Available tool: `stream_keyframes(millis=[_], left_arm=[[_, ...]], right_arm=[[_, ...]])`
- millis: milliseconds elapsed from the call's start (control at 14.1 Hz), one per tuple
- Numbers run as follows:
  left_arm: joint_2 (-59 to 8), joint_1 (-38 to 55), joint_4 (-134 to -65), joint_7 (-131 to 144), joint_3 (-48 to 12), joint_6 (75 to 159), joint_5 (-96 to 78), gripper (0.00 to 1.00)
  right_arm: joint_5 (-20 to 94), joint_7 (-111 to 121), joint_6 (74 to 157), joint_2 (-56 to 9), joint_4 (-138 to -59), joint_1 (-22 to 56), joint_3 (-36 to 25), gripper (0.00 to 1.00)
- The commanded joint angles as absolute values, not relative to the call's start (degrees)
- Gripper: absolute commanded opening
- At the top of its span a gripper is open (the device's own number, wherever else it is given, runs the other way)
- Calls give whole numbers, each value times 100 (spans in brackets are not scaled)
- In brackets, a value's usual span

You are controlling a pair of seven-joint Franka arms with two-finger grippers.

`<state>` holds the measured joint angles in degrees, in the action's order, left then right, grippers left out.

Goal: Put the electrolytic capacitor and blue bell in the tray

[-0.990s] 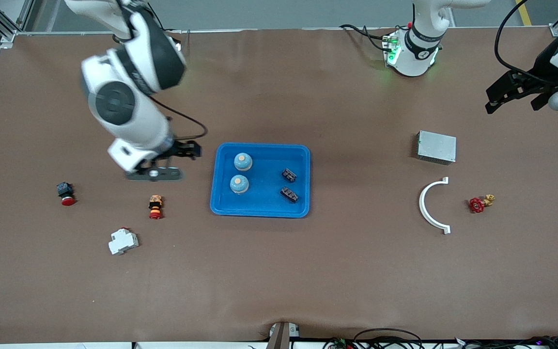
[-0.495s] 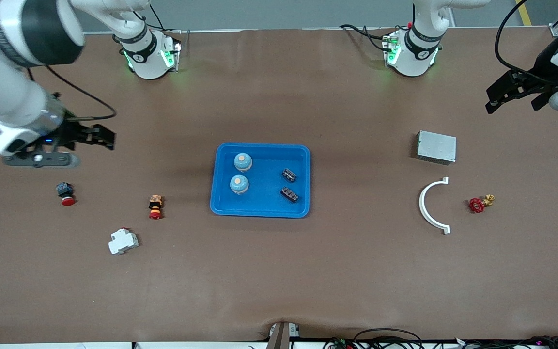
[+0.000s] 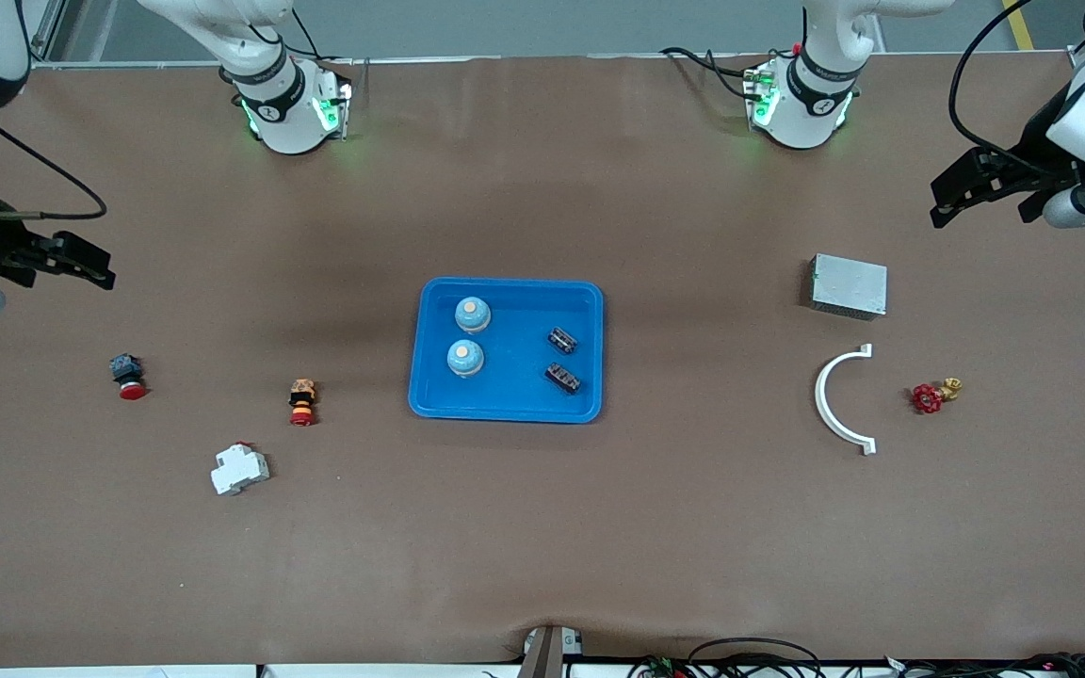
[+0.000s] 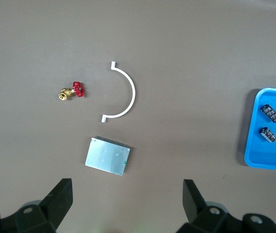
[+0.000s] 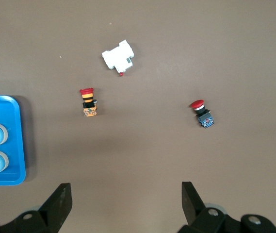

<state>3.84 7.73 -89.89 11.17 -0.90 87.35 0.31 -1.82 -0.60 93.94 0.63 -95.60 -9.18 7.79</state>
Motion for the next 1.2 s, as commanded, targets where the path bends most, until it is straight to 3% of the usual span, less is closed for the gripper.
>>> stream_keyframes(millis=[0,353,565,1131], left_arm=[[378,756,-8877,975,-123,8622,-79,100],[387,703,-8877,766,-114,8587,-97,100],[404,686,-8877,589,-79,8587,-97,100],[387,686,-8868,659,-62,8587,-79,100]], right_arm=[[-132,44,9247,456,-9781,-923,800,100],[-140,-9,9202,283,-9292,-827,738,100],[-167,-17,9220,-78,-8931,-432,283,100],[149,35,9106,-79,-8851,-589,246,100]])
